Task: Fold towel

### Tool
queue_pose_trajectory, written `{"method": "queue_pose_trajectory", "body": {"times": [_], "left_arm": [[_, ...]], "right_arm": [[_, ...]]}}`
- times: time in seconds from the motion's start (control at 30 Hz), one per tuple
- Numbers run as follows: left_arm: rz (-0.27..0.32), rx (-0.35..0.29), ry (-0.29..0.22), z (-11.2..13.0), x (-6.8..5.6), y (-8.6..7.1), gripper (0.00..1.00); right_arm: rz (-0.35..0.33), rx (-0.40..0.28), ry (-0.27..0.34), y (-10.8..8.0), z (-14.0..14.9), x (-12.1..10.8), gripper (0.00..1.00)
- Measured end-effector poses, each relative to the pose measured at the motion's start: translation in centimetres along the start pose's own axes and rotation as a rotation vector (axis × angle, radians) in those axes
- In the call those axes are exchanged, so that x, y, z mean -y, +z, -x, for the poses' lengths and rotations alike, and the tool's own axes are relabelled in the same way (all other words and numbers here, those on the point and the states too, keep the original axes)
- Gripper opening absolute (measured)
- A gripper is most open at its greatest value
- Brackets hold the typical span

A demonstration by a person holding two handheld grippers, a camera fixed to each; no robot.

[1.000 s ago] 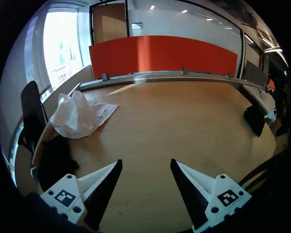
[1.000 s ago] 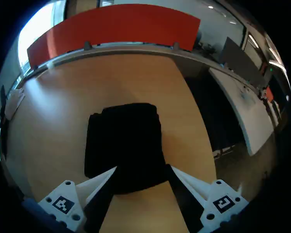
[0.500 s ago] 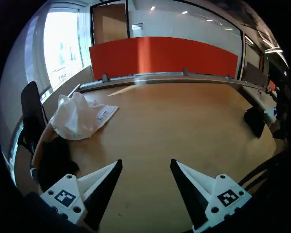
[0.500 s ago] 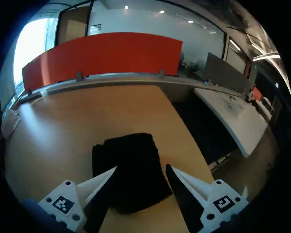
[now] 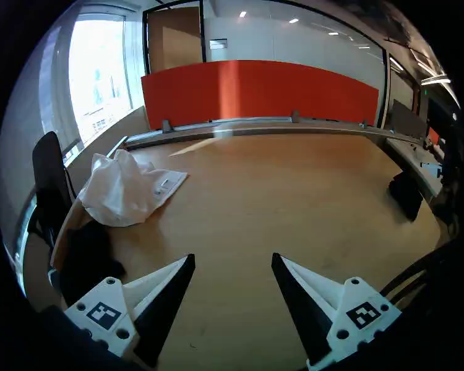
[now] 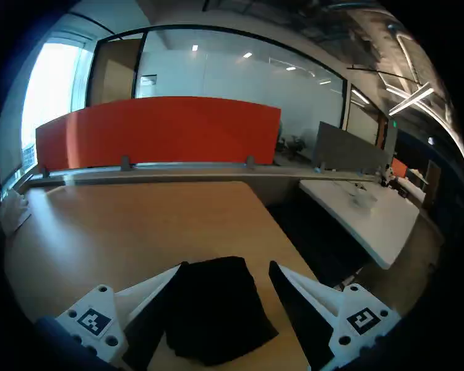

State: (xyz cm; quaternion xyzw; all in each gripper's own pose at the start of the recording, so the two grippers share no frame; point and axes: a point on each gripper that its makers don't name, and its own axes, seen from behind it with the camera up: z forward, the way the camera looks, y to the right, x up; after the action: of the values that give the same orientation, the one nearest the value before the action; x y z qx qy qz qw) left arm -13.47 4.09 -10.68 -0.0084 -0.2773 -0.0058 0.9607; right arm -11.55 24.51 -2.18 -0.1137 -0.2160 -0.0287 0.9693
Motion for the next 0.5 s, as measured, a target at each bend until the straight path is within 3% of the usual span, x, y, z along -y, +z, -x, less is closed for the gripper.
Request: {"method": "queue_pose_trajectory", "body": {"times": [0.27, 0.5], "left_arm": [[0.001, -0.002, 0.001, 0.0, 0.2, 0.2, 0.92], [0.003, -0.021, -0.017, -0.5, 0.2, 0.6, 0.92]], "right_arm": [[0.010, -0.026, 0.002, 0.0, -0.6, 0.5, 1.00], [0.005, -0.087, 0.003, -0.6, -2.9, 1.8, 1.00]]}}
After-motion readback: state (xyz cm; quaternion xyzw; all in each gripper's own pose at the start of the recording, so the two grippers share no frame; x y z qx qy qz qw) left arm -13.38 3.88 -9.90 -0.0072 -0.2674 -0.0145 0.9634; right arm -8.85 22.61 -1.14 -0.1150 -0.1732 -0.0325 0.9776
